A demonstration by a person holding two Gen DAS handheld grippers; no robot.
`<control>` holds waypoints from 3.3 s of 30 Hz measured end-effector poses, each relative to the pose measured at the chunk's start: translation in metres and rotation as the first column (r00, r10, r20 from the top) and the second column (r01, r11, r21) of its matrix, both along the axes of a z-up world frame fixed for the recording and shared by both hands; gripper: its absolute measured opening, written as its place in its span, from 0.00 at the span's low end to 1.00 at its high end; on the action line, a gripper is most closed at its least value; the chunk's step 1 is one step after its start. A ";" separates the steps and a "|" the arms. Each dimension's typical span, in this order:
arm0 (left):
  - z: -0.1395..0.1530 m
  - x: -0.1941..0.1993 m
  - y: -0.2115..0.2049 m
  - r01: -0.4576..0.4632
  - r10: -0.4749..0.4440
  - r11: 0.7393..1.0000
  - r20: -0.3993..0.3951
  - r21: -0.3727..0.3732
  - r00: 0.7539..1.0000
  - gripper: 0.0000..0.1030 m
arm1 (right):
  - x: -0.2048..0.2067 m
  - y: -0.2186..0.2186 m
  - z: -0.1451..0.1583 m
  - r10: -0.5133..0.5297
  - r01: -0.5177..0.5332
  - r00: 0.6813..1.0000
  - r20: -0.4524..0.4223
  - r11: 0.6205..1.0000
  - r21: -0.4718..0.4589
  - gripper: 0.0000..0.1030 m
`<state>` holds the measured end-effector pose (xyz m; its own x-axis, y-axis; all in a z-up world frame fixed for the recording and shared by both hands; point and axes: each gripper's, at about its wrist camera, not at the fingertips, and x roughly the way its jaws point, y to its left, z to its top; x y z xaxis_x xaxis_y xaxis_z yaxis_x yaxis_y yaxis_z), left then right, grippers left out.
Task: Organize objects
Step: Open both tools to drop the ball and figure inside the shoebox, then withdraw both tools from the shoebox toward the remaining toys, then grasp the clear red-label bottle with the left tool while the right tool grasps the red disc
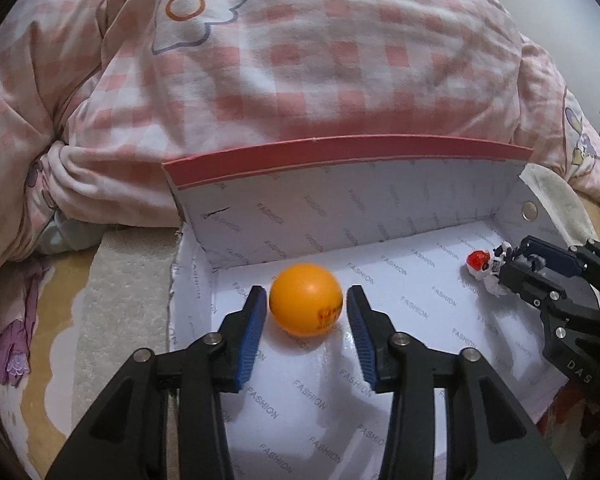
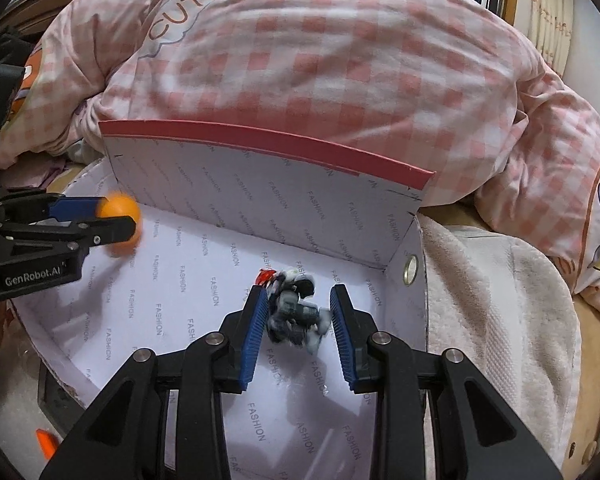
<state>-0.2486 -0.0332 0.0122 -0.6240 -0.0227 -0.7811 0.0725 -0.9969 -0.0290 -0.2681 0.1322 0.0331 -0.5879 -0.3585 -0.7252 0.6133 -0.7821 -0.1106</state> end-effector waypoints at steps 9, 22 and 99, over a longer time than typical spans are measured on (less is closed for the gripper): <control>0.003 0.003 0.009 0.019 -0.019 1.000 -0.029 -0.015 0.999 0.63 | 0.004 0.002 0.003 0.006 -0.006 1.000 -0.006 1.000 -0.017 0.63; 0.010 0.000 0.013 -0.001 0.001 1.000 -0.053 -0.011 0.999 0.63 | 0.004 0.007 0.005 0.013 -0.012 1.000 0.003 0.999 -0.052 0.63; -0.016 0.132 -0.020 -0.120 0.119 0.983 0.015 0.137 0.993 0.98 | 0.087 0.099 -0.021 0.035 -0.029 0.993 0.111 0.998 -0.050 0.46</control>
